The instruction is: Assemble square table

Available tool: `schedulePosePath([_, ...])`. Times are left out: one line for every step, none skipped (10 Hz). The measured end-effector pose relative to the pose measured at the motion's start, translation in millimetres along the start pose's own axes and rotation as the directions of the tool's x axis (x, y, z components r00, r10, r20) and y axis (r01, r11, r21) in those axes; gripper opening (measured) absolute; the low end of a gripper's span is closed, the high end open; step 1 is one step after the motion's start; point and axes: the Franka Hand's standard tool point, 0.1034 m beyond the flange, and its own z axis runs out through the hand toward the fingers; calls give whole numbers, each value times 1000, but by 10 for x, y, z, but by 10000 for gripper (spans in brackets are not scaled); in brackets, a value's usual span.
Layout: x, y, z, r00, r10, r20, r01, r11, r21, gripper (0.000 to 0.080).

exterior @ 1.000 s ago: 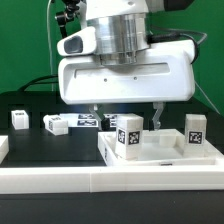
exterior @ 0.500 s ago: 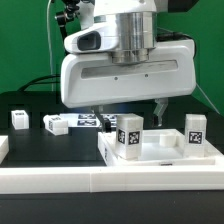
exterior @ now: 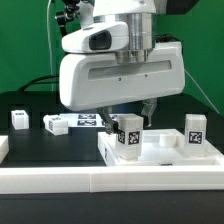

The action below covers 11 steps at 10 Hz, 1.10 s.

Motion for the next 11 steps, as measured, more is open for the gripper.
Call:
schedulePosePath([0,1,0,1000,0,0,0,1000,0,391])
schedulePosePath([0,0,1,1000,3,0,-3,1000,0,288])
schedulePosePath([-1,2,1,1000,31,0,-31,1000,0,288])
schedulePosePath([-1,2,1,1000,31,0,-31,1000,0,288])
schedulePosePath([0,1,2,998,69,-1,-69,998,1,288])
schedulePosePath([-4,8,5,971,240,-11,-240,971,6,288])
schedulePosePath([-12,10,7,920,392,-22,-392,920,9,288])
schedulePosePath([-15,9,9,887,461,-29,-460,888,9,288])
schedulePosePath([-16,14,9,825,564,-29,-564,826,14,288])
schedulePosePath([-17,15,10,770,637,-30,-637,771,17,288])
schedulePosePath([-17,18,9,705,708,-29,-708,706,17,288])
